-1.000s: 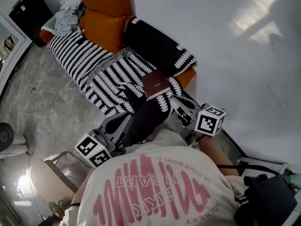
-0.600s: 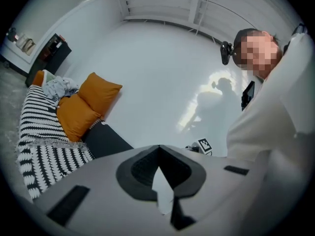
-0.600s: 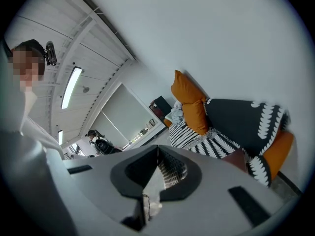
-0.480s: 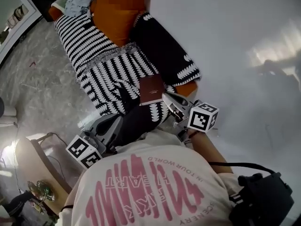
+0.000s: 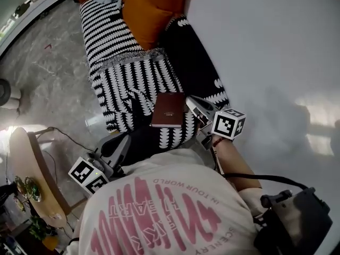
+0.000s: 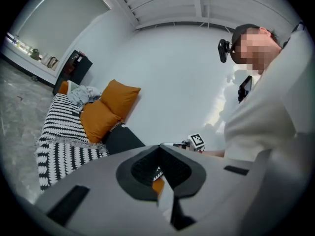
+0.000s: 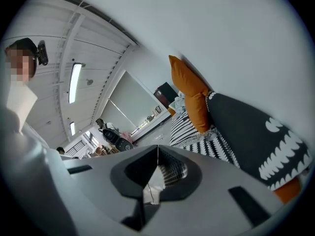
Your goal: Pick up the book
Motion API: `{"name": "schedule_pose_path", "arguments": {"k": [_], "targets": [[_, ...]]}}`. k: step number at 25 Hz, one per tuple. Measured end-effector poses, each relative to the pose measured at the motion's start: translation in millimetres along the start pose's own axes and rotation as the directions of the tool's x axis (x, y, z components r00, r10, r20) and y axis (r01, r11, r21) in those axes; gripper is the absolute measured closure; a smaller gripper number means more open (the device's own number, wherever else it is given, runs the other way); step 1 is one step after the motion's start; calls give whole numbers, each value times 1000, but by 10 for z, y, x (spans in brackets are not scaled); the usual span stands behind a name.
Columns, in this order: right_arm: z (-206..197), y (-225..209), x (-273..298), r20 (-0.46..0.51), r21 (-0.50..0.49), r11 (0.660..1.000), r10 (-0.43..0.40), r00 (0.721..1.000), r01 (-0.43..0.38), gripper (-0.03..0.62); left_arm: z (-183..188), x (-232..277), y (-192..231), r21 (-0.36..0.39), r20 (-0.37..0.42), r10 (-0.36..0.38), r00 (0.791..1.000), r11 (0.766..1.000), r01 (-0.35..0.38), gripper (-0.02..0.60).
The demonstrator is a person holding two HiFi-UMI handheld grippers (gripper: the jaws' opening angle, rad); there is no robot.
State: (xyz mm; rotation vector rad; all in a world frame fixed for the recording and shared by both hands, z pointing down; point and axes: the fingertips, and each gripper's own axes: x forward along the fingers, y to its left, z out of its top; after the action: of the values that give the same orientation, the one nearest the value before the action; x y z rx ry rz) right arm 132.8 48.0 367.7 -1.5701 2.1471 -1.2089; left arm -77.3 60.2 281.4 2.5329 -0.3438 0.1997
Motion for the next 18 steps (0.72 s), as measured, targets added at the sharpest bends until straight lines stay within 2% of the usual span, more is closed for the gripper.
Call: {"name": "schedule_pose_path", "arguments": {"k": [4, 8, 9, 13, 16, 17, 18], "targets": [[-228, -440, 214, -105, -6, 999, -38, 994, 38, 583, -53, -39, 67, 1, 10, 88, 996, 996, -88, 574], [-703, -929, 385, -258, 32, 995, -81, 963, 92, 565, -164, -138, 81, -3, 4, 187, 982, 982, -187, 574], [-826, -1035, 421, -301, 42, 993, -91, 949, 108, 502, -180, -163, 82, -7, 2, 211, 977, 977, -211, 574], [-1241, -1417, 555, -421, 169, 967, -107, 901, 193, 321, -207, -237, 119, -11, -21, 273, 962, 962, -273, 574], [-1426, -1714, 621, -500, 196, 939, -153, 853, 284, 198, -234, -228, 154, -6, -50, 305, 951, 952, -305, 574], [-1464, -1781, 637, -521, 207, 929, -162, 838, 308, 164, -240, -222, 161, -2, -61, 312, 948, 950, -313, 574], [-1498, -1841, 649, -538, 220, 917, -169, 826, 332, 156, -249, -220, 169, 3, -71, 319, 945, 948, -320, 574]]}}
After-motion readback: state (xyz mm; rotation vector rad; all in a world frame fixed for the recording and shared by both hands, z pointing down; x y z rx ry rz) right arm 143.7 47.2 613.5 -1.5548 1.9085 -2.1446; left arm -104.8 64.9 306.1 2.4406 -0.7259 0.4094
